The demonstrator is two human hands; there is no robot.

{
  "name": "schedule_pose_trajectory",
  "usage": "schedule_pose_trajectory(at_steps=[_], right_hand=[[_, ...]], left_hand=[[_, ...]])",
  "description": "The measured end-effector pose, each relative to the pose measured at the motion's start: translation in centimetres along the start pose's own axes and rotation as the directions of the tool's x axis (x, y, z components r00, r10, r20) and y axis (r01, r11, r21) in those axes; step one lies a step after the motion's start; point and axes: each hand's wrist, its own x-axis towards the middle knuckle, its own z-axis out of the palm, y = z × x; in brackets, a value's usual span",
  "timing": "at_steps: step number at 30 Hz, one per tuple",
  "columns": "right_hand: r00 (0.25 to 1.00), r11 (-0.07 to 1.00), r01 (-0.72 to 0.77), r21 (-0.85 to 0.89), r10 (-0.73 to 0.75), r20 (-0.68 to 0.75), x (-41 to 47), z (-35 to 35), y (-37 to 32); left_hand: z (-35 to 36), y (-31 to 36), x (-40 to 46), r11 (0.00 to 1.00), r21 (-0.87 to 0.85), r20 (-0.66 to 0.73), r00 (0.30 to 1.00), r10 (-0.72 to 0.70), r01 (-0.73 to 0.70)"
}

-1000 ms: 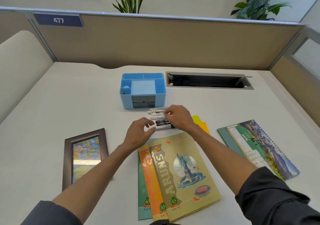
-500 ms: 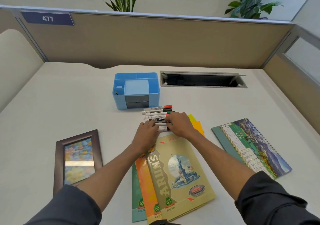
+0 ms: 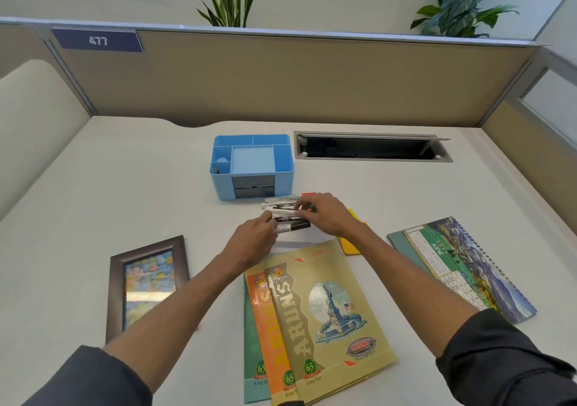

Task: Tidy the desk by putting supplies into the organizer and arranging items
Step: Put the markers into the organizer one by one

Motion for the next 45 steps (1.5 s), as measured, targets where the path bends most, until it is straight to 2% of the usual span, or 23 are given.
schedule_pose_trajectory(at_steps=[4, 8, 11, 14, 18, 24, 34, 41, 45], right_hand=[[0.994, 0.970, 0.034, 0.242, -0.009, -0.105, 1.0, -1.0, -1.4], [0.971, 0.911, 0.070, 0.407, 0.033, -0.239, 2.3, -1.9, -3.4], [0.953, 0.860, 0.101, 0.500, 0.060, -0.296, 3.4, -2.4, -4.7], [0.941, 0.817, 0.132, 0.561, 0.074, -0.329, 4.5, -2.5, -5.7], [0.935, 0.776, 0.153, 0.611, 0.086, -0.343, 5.9, -2.3, -6.7], [0.928, 0.738, 0.147, 0.659, 0.127, -0.349, 8.1, -2.7, -8.0], [0.903, 0.837, 0.133, 0.531, 0.118, -0.413, 13.0, -2.3, -9.6], [0.881, 0.892, 0.142, 0.429, 0.083, -0.465, 15.0, -0.9, -10.2], [0.930, 0.881, 0.129, 0.455, 0.052, -0.365, 15.6, -0.4, -10.4]], left_hand=[[-1.7, -1.2, -0.5, 0.995, -0.084, -0.067, 0.996, -0.060, 0.055], [-4.1, -2.4, -0.3, 0.954, -0.271, -0.198, 0.962, -0.187, 0.130], [-5.4, -3.9, 0.0, 0.881, -0.432, -0.275, 0.902, -0.333, 0.194], [-6.8, -4.9, 0.6, 0.765, -0.599, -0.283, 0.831, -0.479, 0.237], [-8.7, -5.9, 1.4, 0.706, -0.667, -0.282, 0.797, -0.533, 0.236], [-10.6, -8.0, 3.1, 0.605, -0.766, -0.283, 0.732, -0.620, 0.217], [-11.2, -11.8, 8.0, 0.478, -0.823, -0.209, 0.620, -0.757, 0.306], [-10.2, -13.5, 10.5, 0.478, -0.795, -0.156, 0.636, -0.756, 0.373], [-9.5, -13.6, 11.0, 0.473, -0.792, -0.116, 0.666, -0.737, 0.386]])
